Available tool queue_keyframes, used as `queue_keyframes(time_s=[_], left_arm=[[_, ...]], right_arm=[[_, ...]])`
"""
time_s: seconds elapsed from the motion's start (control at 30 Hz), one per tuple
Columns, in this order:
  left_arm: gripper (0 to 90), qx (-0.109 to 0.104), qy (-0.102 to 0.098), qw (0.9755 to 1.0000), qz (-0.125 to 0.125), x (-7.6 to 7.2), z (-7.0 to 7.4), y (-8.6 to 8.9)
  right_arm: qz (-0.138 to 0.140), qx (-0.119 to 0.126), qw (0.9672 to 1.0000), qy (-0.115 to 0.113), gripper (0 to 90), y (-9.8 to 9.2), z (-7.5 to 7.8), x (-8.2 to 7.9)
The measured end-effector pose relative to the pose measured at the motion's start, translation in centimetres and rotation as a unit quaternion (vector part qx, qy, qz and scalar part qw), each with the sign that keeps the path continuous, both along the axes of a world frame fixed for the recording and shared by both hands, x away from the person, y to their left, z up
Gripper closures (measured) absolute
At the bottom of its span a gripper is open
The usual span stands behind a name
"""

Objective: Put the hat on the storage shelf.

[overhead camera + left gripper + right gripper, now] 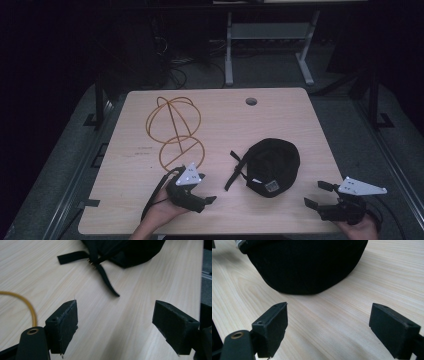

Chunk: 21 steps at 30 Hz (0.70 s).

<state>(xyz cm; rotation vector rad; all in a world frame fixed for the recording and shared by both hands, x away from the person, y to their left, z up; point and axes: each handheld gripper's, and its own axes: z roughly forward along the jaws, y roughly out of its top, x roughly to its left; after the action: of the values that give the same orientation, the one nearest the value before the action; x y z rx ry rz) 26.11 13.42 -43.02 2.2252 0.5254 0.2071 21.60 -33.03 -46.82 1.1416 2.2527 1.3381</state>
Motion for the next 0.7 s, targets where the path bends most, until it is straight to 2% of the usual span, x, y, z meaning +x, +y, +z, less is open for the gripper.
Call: queue_keyframes(time_s=[0.2,0.3,0.7], left_arm=[[20.2,-0.003,-0.002,0.9999,-0.014,0.1,0.7,-0.9],[20.2,-0.012,0.004,0.9997,-0.020,0.2,1.1,-1.7],[19.6,-0.007,-0.001,0.9991,-0.043,0.6,2.0,-4.0]], right_arm=[[0.001,0.000,1.0000,0.001,14.7,0.1,0.0,0.0],[-0.001,0.002,1.0000,0.000,14.7,0.1,0.0,0.0],[0.001,0.002,1.0000,-0.001,14.7,0.0,0.0,0.0]])
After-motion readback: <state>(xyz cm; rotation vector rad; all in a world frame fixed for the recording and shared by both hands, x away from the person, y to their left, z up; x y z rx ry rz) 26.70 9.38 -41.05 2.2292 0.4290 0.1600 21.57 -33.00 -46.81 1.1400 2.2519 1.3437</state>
